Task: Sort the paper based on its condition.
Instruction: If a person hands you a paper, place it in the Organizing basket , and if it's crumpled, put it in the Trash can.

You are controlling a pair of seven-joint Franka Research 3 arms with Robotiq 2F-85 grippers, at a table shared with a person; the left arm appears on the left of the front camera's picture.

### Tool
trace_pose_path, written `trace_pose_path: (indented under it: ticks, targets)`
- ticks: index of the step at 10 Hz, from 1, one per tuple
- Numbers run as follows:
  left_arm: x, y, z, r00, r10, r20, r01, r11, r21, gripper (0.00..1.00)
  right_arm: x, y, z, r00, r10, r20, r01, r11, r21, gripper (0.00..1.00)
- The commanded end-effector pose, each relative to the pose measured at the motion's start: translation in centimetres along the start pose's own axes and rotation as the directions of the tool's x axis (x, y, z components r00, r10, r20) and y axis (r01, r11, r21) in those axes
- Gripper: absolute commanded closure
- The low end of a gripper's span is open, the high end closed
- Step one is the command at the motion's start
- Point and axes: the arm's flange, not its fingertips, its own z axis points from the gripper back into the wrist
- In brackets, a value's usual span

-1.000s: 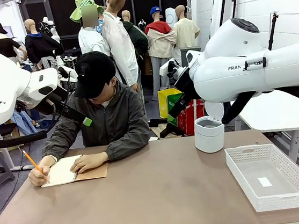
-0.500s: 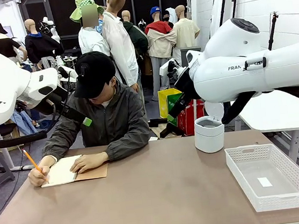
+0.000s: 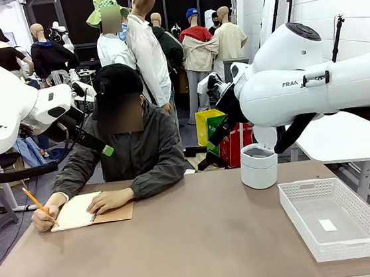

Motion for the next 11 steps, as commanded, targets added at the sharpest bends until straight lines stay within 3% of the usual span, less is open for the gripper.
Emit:
trace_pose_path:
  ticks: [1,11]
  targets:
    - [0.07,0.19,0.1,1.0,0.003,-0.001,-0.003,1.0,-0.005,0.0,0.09,-0.02,0.04,1.0,0.0,-0.009,0.0,1.0,-0.009,0.0]
    - [0.07,0.19,0.1,1.0,0.003,-0.001,-0.003,1.0,-0.005,0.0,0.09,-0.02,0.04,1.0,0.0,-0.009,0.0,1.0,-0.009,0.0]
